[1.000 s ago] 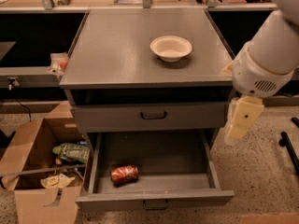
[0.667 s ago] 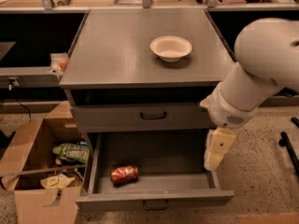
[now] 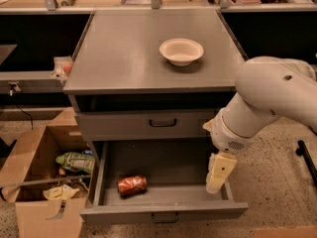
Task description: Pick coke can from middle drawer and place on counter
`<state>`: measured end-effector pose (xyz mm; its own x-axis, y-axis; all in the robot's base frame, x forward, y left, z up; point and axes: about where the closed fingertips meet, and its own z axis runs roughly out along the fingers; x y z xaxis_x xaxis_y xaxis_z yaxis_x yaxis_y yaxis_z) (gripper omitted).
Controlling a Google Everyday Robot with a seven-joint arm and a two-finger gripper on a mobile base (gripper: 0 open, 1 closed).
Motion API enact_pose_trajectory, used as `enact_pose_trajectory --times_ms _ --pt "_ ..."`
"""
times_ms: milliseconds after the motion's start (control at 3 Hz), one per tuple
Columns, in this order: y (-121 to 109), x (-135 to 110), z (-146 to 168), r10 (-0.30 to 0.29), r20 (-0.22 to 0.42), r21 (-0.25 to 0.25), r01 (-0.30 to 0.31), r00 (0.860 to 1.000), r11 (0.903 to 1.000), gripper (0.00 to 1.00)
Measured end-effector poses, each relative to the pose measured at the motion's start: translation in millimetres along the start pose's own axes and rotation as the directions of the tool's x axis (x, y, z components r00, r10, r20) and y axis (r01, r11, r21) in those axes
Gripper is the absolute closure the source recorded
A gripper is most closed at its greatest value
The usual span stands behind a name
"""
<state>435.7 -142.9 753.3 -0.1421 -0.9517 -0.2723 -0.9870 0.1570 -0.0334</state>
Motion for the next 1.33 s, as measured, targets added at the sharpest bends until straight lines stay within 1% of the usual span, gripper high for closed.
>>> enact_pose_trajectory --times_ms 333,667,1000,1333 --pt "-1 -1 12 -0.02 0.005 -0.006 0.02 1.0 0.9998 0.0" --pt "-4 -6 62 -0.08 0.032 -0.035 0.081 0.996 0.9961 0.0" --pt "-8 -14 125 -0.138 0.058 -0.06 0.141 0.989 0.9882 0.0" --pt "-14 -29 172 -0.174 0.09 -0.059 0.179 0.981 0.982 0.0"
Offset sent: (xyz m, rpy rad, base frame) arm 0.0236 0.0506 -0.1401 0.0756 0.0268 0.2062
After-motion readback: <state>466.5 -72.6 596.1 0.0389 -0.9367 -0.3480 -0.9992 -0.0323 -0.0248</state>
